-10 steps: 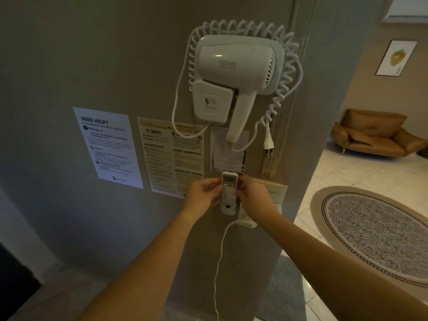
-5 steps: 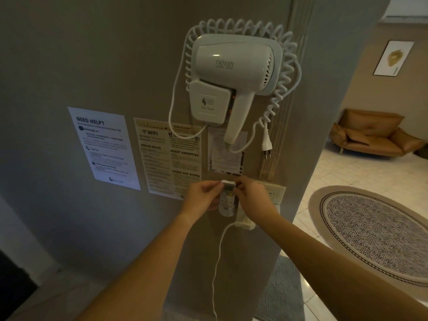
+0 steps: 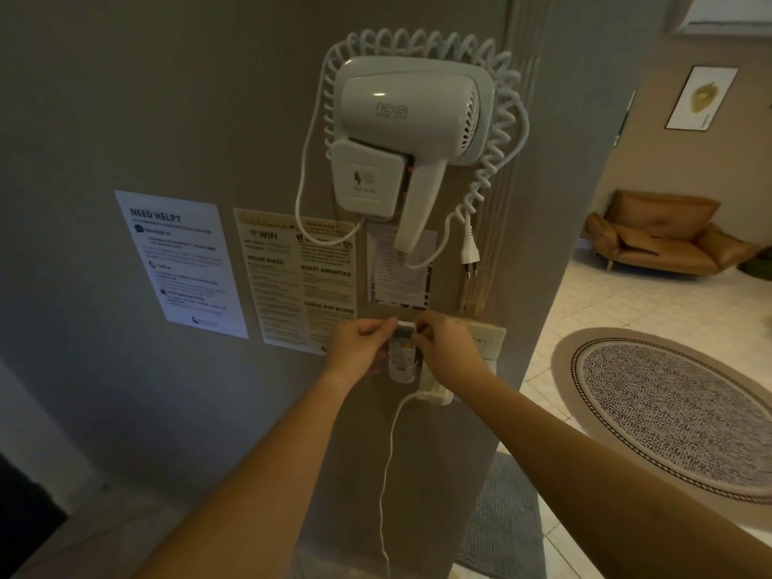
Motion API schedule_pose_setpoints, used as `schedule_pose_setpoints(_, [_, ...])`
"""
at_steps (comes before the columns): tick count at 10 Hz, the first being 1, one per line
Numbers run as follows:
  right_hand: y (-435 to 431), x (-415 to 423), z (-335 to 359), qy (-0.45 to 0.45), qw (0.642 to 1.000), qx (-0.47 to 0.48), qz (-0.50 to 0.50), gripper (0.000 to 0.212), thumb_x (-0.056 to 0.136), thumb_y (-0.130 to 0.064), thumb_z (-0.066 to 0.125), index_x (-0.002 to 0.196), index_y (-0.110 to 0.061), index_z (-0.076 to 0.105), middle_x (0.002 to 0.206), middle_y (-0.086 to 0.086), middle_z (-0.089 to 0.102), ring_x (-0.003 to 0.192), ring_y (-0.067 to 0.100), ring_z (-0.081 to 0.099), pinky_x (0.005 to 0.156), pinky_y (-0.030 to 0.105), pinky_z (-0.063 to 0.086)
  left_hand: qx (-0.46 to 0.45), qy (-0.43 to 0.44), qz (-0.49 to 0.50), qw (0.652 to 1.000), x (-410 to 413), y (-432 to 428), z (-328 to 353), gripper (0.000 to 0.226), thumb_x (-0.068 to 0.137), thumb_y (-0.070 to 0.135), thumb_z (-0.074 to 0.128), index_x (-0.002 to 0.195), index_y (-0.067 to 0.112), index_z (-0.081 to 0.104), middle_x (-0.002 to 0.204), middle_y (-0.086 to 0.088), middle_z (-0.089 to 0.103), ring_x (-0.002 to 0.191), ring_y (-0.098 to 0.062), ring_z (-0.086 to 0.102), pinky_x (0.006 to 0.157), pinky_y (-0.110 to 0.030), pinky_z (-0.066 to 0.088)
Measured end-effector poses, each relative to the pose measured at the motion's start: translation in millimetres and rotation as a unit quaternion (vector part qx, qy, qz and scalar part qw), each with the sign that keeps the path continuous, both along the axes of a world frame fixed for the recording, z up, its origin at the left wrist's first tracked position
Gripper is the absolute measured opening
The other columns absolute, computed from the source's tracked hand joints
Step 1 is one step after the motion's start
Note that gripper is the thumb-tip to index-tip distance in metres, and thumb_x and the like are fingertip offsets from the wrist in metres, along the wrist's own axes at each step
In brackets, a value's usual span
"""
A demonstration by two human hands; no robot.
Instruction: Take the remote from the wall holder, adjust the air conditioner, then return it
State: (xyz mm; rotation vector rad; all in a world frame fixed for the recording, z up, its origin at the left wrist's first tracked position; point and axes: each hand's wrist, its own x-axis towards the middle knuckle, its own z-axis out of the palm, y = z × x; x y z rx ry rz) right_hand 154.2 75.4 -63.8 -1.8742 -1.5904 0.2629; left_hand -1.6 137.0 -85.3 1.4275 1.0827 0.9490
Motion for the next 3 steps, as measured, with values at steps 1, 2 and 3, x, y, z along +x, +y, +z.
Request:
schedule_pose_setpoints(1, [-5,1,5,-0.013,1.000,-0.014,0.011,0.014,0.100,-0.020,0.064,0.113,-0.016,0.069,0.097,0.004,0.076,0.086,0.020,0.072,0.084,0.043,0.062,0.061,0.039,0.010,0.997,0,-1,3,0.025,0.100,0.037,0.071,0.117,0.022,0.082,0.102,0.002,0.081,0.096,-0.018,0.076,0.080,-0.034,0.063])
schedule_pose_setpoints(2, [-15,2,8,-0.005,1.000,-0.009,0.018,0.021,0.101,-0.026,0.064,0.121,-0.018,0.067,0.106,0.003,0.077,0.095,0.020,0.073,0.088,0.041,0.061,0.116,0.047,0.025,0.992,-2,-5,8,0.032,0.102,0.029,0.068,0.131,0.018,0.075,0.122,0.002,0.077,0.112,-0.014,0.070,0.087,-0.020,0.051])
schedule_pose_setpoints(3, [-26,5,13,0.004,1.000,0.008,0.001,0.027,0.104,-0.033,0.059,0.126,-0.020,0.065,0.118,0.003,0.076,0.106,0.023,0.072,0.092,0.043,0.060,0.139,0.078,0.050,0.986,-1,-16,18,0.036,0.103,0.032,0.067,0.136,0.020,0.071,0.118,0.008,0.073,0.113,-0.012,0.066,0.091,-0.025,0.049])
